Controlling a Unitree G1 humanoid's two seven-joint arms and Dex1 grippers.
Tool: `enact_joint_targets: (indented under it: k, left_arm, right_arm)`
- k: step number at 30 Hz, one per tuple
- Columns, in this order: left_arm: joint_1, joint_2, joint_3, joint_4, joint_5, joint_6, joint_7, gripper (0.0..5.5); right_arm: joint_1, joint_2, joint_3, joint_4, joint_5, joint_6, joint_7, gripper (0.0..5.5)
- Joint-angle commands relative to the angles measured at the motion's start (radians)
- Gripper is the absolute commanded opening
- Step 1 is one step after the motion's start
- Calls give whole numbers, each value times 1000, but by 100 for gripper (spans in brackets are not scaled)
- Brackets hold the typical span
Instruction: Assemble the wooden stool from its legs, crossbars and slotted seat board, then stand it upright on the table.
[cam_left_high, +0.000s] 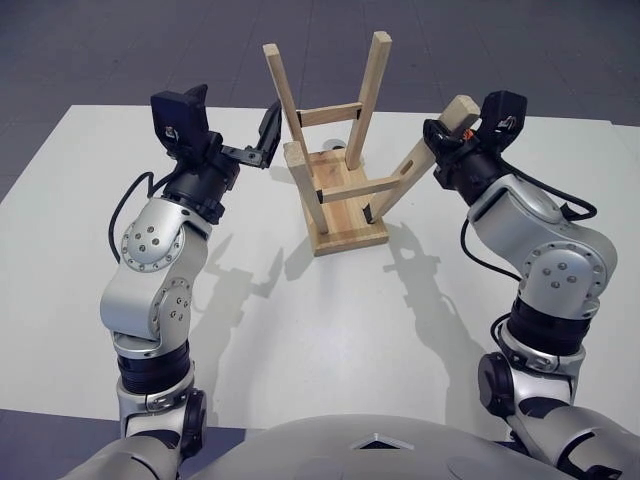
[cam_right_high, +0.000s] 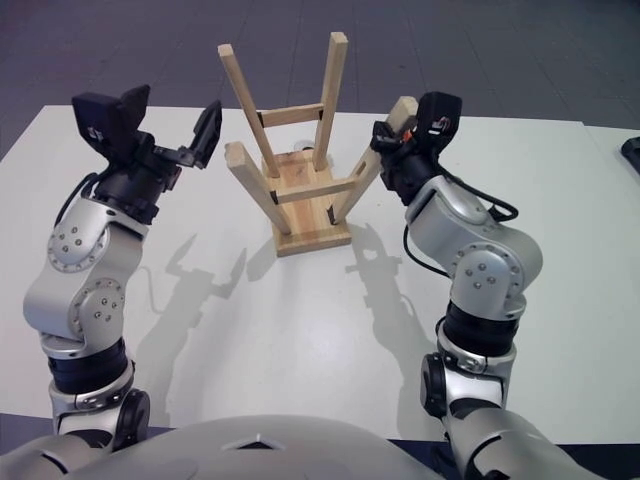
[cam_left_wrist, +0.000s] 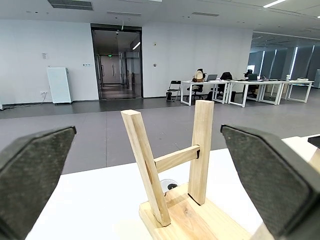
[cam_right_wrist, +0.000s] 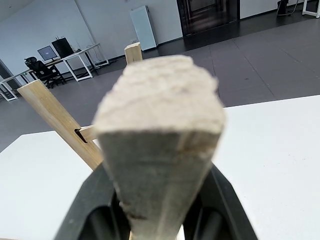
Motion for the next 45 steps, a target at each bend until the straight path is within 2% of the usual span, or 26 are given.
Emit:
enact_joint_targets:
  k: [1,9,15,26,36,41,45]
  left_arm:
    - [-14,11,-4,-9,0,21,-6,540]
    - [-12,8,-11,-23,2,33,-4,540]
    - [-18,2,-20,-8,6,27,-7,540]
    - [-32,-1,-28,22,10,9,-21,540]
    - [-39,-3,-11,-10,-6,31,-11,540]
    - [-32,-2,-11,-4,-13,35,-10,540]
    - [1,18,-24,14,-21,31,-52,540]
  right_arm:
    - [136,-4,39,35,-74,54,14,102]
    - [213,-46,122,59,-180,30,116,102]
    - [203,-41,174,166,-259,-8,172,104]
    - [180,38,136,332,-252,-19,205,104]
    - [337,-151,294,236,-341,-32,363,106]
    - [356,-187,362,239,-371,-84,403,110]
    - [326,-151,388,289,-386,-110,375,116]
